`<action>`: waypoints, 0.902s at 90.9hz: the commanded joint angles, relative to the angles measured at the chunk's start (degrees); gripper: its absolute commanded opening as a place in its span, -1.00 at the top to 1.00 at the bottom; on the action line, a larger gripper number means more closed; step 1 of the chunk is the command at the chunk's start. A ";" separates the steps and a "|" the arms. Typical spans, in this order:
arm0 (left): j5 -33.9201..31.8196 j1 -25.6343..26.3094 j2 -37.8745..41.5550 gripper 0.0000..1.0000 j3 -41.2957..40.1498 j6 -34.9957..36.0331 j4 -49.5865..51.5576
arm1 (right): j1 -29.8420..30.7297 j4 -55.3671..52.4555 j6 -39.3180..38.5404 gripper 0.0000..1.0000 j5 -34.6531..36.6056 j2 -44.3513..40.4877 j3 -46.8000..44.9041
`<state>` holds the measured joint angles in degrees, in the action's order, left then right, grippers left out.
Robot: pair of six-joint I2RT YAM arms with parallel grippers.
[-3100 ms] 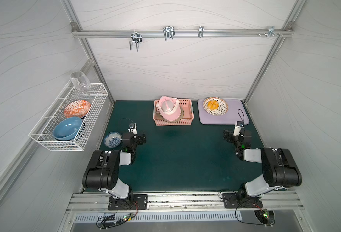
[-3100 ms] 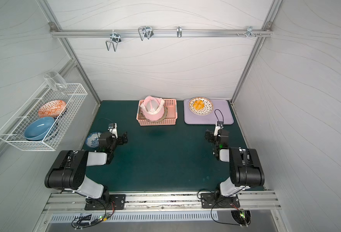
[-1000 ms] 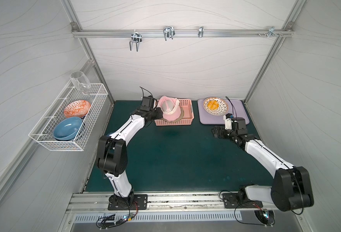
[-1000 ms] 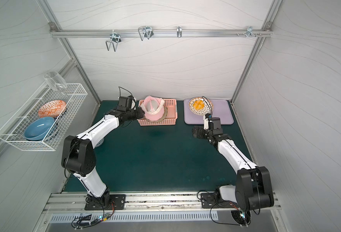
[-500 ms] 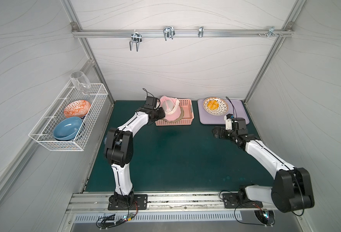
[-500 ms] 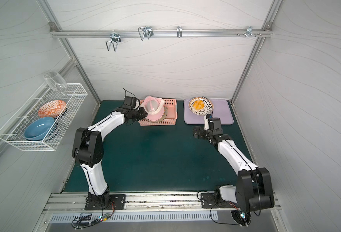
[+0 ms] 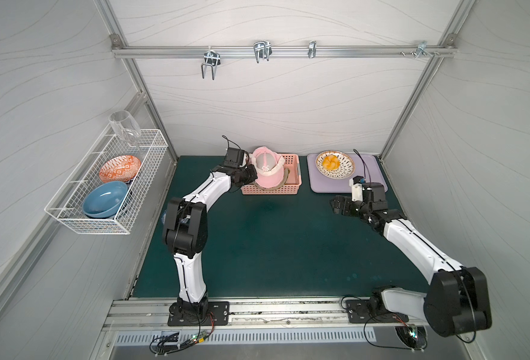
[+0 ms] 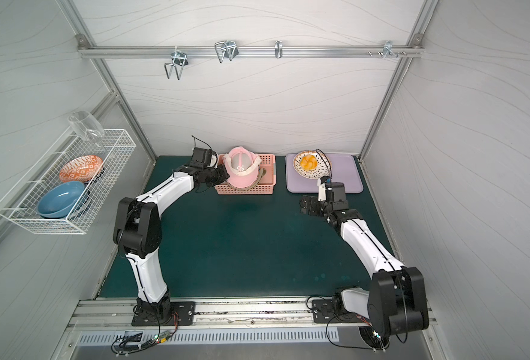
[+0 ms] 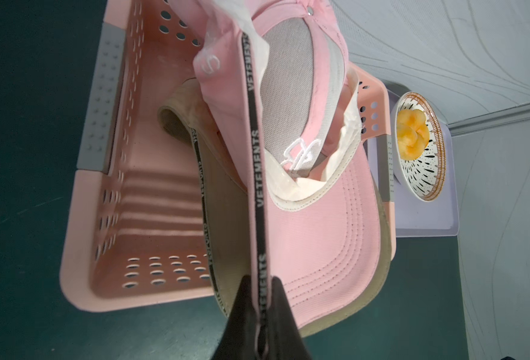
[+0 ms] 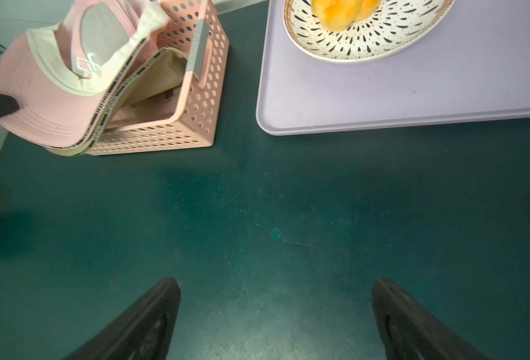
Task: Turn the baseball cap inside out
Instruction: Pick up the baseball cap from the basket.
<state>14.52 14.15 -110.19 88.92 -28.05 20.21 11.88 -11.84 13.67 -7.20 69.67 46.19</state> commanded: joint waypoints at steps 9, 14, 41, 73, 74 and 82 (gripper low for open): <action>4.84 0.56 10.47 1.00 0.13 6.38 0.98 | 0.29 0.41 0.26 -0.98 -10.41 -4.97 1.89; 4.49 0.85 12.22 1.00 -0.29 7.56 1.76 | 0.33 1.19 0.77 -0.98 -12.92 -5.68 1.88; 17.52 4.52 19.87 1.00 -1.83 20.66 8.17 | 0.51 5.19 3.75 -0.98 -26.19 -7.23 2.61; 10.33 11.33 22.06 1.00 -4.75 18.34 11.74 | 7.10 9.51 -9.48 -0.98 -24.02 -17.22 -6.28; 10.16 11.34 21.87 1.00 -4.38 17.39 12.07 | 7.63 10.19 -10.83 -0.98 -23.30 -17.82 -7.03; 10.42 11.34 20.61 1.00 -1.33 11.51 15.51 | 14.60 17.48 -24.41 -0.98 -17.96 -23.22 -14.47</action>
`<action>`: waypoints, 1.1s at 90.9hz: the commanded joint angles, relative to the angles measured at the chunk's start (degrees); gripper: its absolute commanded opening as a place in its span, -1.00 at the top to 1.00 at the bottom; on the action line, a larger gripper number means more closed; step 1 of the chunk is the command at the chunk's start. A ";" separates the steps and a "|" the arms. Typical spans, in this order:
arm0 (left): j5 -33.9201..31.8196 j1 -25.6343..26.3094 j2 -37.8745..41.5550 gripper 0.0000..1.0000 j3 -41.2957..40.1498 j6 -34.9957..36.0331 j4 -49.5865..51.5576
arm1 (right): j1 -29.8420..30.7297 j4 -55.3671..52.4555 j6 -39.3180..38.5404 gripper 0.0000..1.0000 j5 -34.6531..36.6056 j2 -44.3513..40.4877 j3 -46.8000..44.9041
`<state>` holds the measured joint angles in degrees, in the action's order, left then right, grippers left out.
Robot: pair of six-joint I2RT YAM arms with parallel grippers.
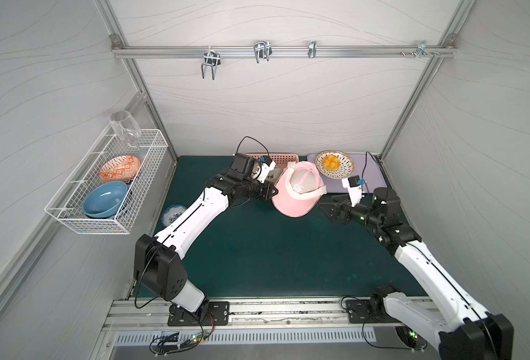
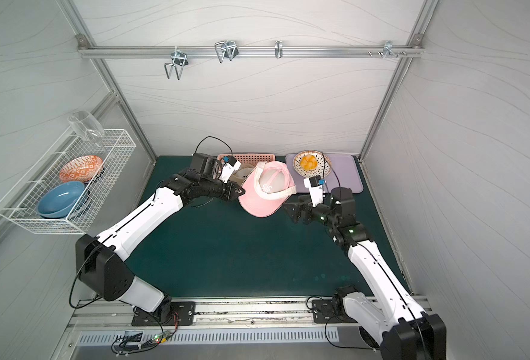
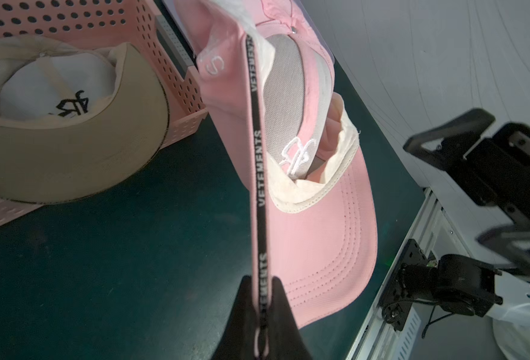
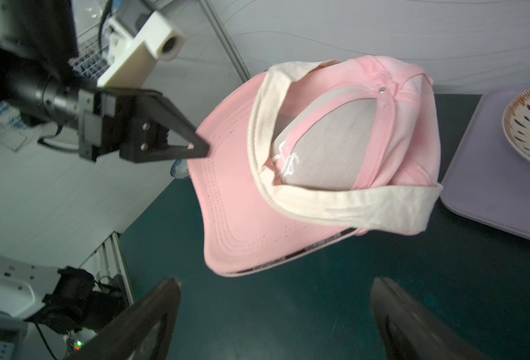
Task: Turn the baseball cap inside out
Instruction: Pick up the baseball cap from the basket, then turn over the baseball cap.
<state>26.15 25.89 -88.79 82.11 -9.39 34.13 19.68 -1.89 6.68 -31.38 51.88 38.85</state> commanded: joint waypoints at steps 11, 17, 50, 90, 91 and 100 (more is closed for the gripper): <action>1.43 -0.40 -1.04 1.00 7.47 -11.98 4.46 | 12.64 13.95 -31.33 -0.98 11.56 -9.20 -12.59; 3.24 -0.40 -0.57 1.00 7.57 -13.23 5.45 | 14.49 13.56 -36.76 -0.98 13.74 -8.48 -12.40; 4.75 -0.40 -0.14 1.00 7.40 -11.78 13.05 | 24.60 19.20 -52.64 -0.96 30.87 -1.50 -11.54; 9.19 0.54 -2.16 1.00 8.35 -5.28 20.50 | 25.85 18.61 -56.69 -0.25 31.28 5.28 -8.09; 9.32 0.55 -2.26 1.00 8.39 -5.20 20.56 | 25.85 18.43 -56.78 -0.21 31.20 5.27 -8.04; 10.15 0.57 -2.74 1.00 8.64 -5.03 20.63 | 25.90 17.25 -56.96 0.23 30.24 5.37 -7.68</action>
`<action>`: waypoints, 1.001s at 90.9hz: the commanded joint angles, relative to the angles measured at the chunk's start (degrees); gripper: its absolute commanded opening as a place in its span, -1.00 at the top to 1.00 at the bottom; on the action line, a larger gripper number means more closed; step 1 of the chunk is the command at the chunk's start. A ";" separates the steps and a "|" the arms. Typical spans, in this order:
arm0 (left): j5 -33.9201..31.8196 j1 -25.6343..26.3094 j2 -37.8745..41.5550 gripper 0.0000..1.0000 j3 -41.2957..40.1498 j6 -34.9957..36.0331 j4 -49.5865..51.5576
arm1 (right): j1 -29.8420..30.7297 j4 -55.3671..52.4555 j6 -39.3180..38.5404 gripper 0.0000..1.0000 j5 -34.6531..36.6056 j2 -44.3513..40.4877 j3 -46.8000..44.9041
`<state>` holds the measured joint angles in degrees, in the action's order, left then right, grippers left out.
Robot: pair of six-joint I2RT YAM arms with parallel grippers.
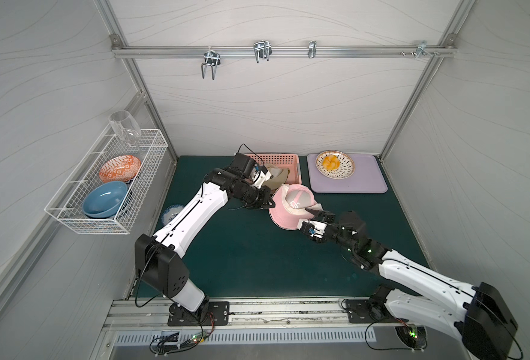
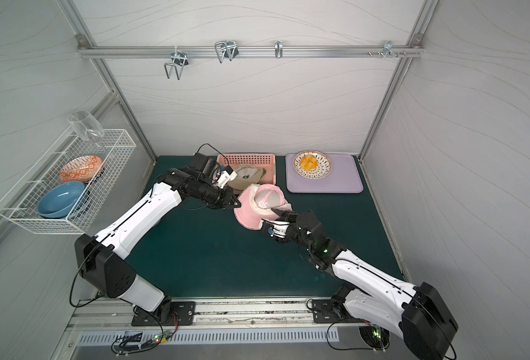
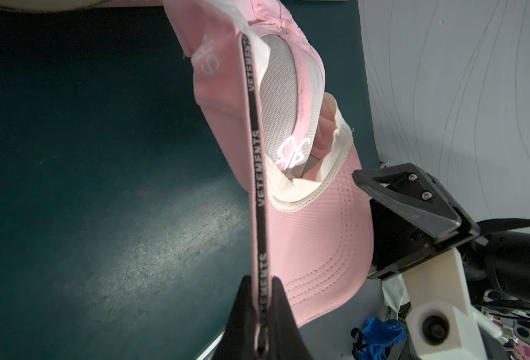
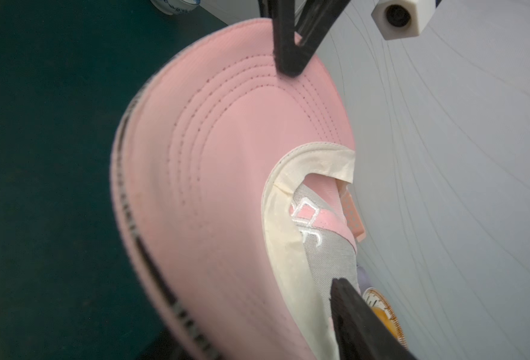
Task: Turn the baseball cap inside out
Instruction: Turn over the baseball cap.
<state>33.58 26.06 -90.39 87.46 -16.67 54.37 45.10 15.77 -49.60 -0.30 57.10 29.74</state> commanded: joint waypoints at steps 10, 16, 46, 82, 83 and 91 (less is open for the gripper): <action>3.57 0.35 -1.27 0.99 4.26 2.16 0.12 | 0.43 -4.76 -1.18 0.73 -2.00 -0.07 2.85; 3.05 0.39 -1.06 0.63 5.22 2.27 -0.30 | 0.45 -7.47 -1.18 0.91 -3.16 -0.44 3.75; -3.88 0.48 13.55 -0.39 -1.03 31.26 -14.33 | -13.22 -24.93 15.53 1.00 -34.98 -3.25 14.20; 19.64 0.54 14.00 -0.73 -0.68 79.78 -3.84 | -22.08 -46.01 16.03 1.00 -63.41 7.74 27.60; 19.53 0.60 13.61 -0.71 -0.12 80.43 -3.00 | -22.08 -46.27 15.85 1.00 -63.73 7.84 27.67; 15.48 1.62 12.48 -0.70 0.16 80.59 -3.41 | -22.07 -48.75 15.16 1.00 -64.37 8.99 28.73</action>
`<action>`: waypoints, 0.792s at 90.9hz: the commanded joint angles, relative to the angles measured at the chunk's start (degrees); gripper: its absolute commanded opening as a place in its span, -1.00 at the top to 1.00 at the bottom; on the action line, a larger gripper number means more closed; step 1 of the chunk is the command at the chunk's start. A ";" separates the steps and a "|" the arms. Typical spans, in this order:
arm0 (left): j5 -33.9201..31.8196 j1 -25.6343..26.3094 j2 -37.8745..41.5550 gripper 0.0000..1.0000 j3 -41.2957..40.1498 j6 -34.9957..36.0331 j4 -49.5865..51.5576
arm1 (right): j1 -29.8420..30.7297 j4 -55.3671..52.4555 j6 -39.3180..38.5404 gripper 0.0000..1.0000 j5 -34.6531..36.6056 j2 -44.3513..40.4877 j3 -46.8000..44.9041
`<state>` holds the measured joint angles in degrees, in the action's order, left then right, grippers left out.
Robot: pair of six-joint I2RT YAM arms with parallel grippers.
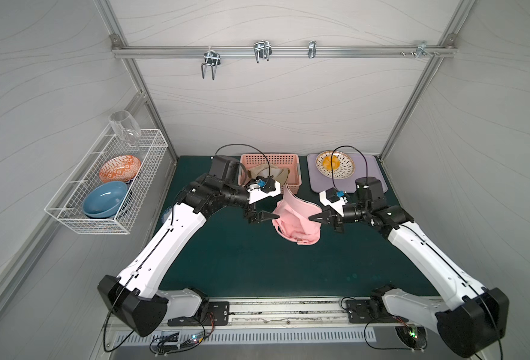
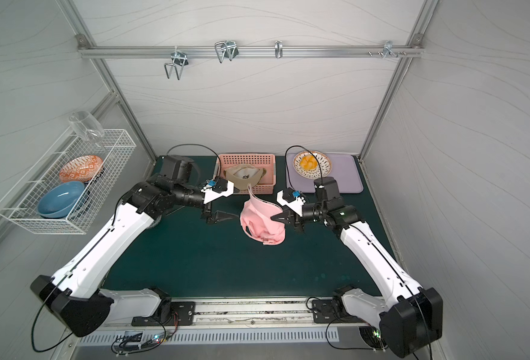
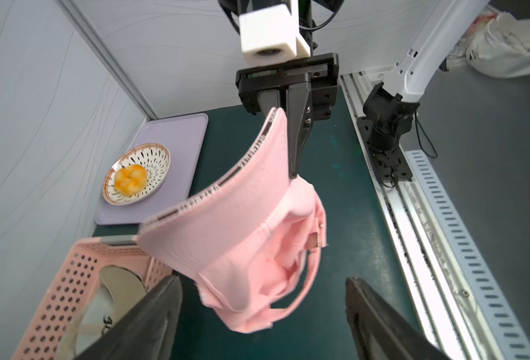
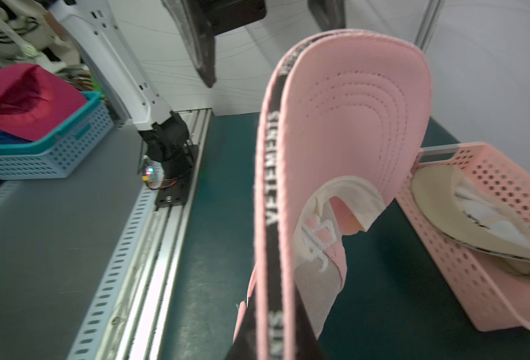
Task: Turn the baseball cap inside out
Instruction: Turn over the baseball cap.
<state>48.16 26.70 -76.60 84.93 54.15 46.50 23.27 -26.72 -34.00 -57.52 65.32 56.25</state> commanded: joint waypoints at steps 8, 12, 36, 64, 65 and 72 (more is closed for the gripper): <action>-1.09 2.08 -1.25 -0.70 1.75 9.82 2.87 | -0.24 -7.70 -1.06 1.00 -7.91 1.53 2.69; -0.59 2.41 -1.66 -0.70 1.91 10.50 3.66 | -0.16 -8.25 -1.30 1.00 -8.66 2.04 3.06; -0.42 4.96 -4.80 -0.63 2.89 11.64 3.64 | 2.22 -17.00 -6.91 1.00 -8.20 6.92 7.45; -8.08 4.96 -1.13 -0.68 -2.13 4.78 -10.13 | 2.48 -14.97 -5.39 1.00 -5.56 6.40 6.10; -8.22 5.00 -0.98 -0.68 -2.35 4.67 -10.69 | 2.44 -14.95 -5.38 1.00 -5.57 6.40 6.08; -8.04 5.00 -0.24 -0.68 -2.72 4.83 -11.64 | 2.55 -14.99 -5.33 1.00 -5.90 6.40 6.14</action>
<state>41.47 31.29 -78.78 82.24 60.69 44.21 24.45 -40.82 -38.59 -61.43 72.42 62.19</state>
